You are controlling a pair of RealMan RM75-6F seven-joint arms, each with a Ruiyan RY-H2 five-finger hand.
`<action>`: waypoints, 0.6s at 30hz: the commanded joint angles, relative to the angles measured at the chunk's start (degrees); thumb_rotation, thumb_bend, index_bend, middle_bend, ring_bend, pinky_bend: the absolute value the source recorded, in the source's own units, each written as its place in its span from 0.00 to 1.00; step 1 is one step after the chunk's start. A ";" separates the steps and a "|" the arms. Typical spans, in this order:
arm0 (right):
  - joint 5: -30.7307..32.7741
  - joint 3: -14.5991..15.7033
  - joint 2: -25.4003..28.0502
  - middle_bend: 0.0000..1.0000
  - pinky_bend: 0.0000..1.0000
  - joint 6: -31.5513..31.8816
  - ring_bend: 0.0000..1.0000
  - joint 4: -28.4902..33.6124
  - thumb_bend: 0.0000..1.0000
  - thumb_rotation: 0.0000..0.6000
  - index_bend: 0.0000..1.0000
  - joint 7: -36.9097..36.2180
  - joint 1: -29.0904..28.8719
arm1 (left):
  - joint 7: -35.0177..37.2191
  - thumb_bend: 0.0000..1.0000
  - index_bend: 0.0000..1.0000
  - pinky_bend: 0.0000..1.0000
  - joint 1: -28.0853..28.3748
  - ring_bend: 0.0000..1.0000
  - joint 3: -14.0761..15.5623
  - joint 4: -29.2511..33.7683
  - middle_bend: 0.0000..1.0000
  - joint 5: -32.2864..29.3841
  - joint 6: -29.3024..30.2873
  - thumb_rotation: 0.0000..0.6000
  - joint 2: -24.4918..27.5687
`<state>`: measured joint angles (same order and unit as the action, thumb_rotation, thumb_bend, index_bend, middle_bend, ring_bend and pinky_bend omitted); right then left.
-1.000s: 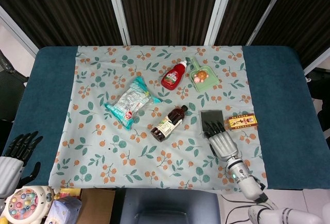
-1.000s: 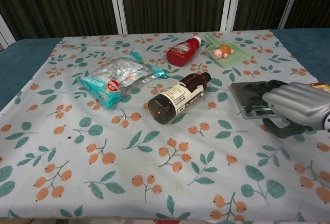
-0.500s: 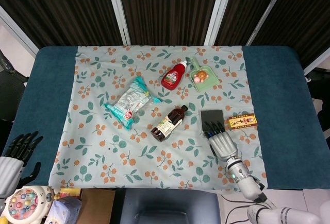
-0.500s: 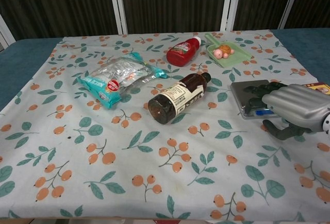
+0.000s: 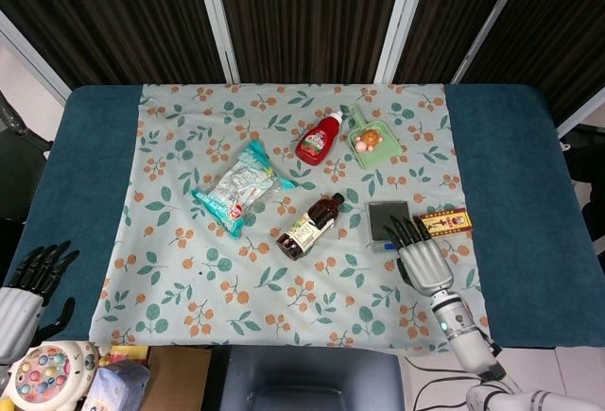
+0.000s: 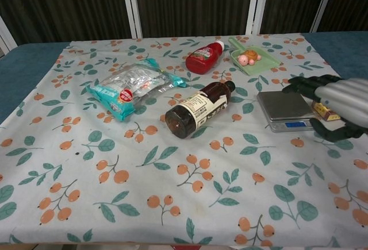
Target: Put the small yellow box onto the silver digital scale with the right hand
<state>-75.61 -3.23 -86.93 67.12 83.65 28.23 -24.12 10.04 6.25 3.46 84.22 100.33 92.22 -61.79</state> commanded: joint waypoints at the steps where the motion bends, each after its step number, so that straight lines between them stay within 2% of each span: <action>1: 0.64 -0.36 3.00 0.00 0.00 1.40 0.00 0.16 0.43 1.00 0.16 -2.28 1.84 | -0.20 0.51 0.00 0.09 0.05 0.00 0.00 0.04 0.00 -0.07 -0.18 1.00 -0.08; 3: 2.68 -1.06 3.94 0.00 0.00 0.45 0.00 -0.95 0.30 1.00 0.15 -2.69 1.97 | -0.38 0.51 0.00 0.09 0.07 0.00 -0.03 0.07 0.00 -0.17 -0.32 1.00 -0.13; 5: 5.58 -1.95 4.67 0.00 0.00 -1.89 0.00 -3.25 0.24 1.00 0.15 -3.26 1.64 | -0.52 0.51 0.00 0.09 0.10 0.00 -0.07 0.08 0.00 -0.30 -0.45 1.00 -0.18; 10: 10.69 -3.34 4.53 0.00 0.00 -8.04 0.00 -9.79 0.23 1.00 0.16 -3.23 -0.30 | -0.89 0.51 0.00 0.09 0.28 0.00 -0.26 0.05 0.00 -0.80 -1.02 1.00 -0.36; 18: 11.68 -4.16 3.08 0.00 0.00 -12.25 0.00 -14.48 0.26 1.00 0.23 -2.95 -3.46 | -1.63 0.51 0.00 0.09 0.65 0.00 -0.53 -0.08 0.00 -1.70 -2.25 1.00 -0.75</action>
<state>-64.06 -7.24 -83.66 55.08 69.36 25.07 -27.35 8.44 6.89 2.94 84.16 98.64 89.99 -62.52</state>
